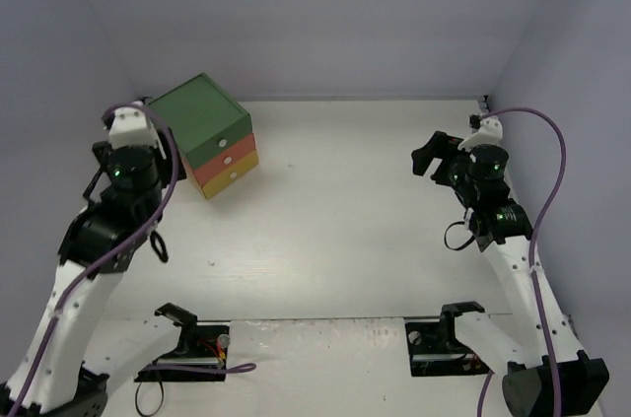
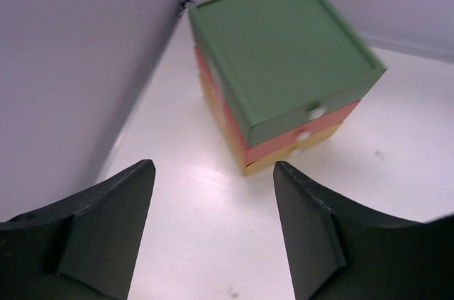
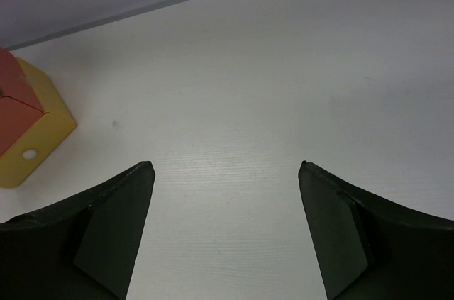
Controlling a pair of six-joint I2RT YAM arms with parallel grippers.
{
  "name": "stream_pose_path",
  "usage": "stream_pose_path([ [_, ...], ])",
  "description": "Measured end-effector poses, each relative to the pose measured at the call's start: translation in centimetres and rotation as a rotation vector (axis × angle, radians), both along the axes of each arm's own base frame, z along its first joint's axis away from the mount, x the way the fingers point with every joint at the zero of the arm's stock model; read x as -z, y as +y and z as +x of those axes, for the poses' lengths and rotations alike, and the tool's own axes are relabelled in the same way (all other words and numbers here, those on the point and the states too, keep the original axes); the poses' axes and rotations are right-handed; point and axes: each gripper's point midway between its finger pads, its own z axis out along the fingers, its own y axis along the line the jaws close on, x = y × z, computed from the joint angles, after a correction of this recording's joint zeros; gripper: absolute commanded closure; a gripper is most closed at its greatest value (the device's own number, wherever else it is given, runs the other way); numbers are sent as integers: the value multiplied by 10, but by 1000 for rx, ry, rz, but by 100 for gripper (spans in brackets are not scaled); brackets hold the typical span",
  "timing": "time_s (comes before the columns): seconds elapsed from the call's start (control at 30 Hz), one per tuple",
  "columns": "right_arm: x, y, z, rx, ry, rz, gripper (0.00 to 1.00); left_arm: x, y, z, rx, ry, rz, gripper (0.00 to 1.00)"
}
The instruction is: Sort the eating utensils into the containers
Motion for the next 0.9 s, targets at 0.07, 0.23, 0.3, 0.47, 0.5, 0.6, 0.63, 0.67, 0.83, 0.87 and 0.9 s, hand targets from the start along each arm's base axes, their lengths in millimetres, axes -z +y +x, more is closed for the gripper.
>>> stream_pose_path([
  [0.07, -6, -2, -3, 11, -4, -2, 12, 5, 10, -21, 10, -9, 23, 27],
  [0.23, -26, -10, -18, 38, -15, -26, 0, 21, 27, -66, 47, -40, 37, 21],
  [0.3, -38, -15, -26, 47, -35, -43, 0, 28, 30, -79, 63, -45, 34, 20],
  [0.47, -57, -30, -55, 94, -91, -91, 0, 47, 31, -98, 105, -32, 25, 20],
  [0.5, -60, -34, -61, 110, -103, -101, 0, 50, 31, -100, 112, -27, 22, 20],
  [0.6, -71, -43, -79, 149, -150, -123, 0, 61, 28, -105, 137, -13, 14, 20],
  [0.63, -74, -45, -83, 159, -165, -130, 0, 64, 28, -107, 142, -9, 11, 20],
  [0.67, -76, -47, -87, 167, -177, -137, 0, 66, 27, -108, 144, -8, 7, 20],
  [0.83, -69, -55, -95, 198, -175, -179, 0, 87, 26, -108, 146, 37, 1, 20],
  [0.87, -66, -56, -96, 200, -169, -186, 0, 91, 25, -108, 145, 45, 1, 20],
  [0.9, -62, -56, -96, 202, -162, -192, 0, 93, 25, -108, 144, 53, 0, 20],
])
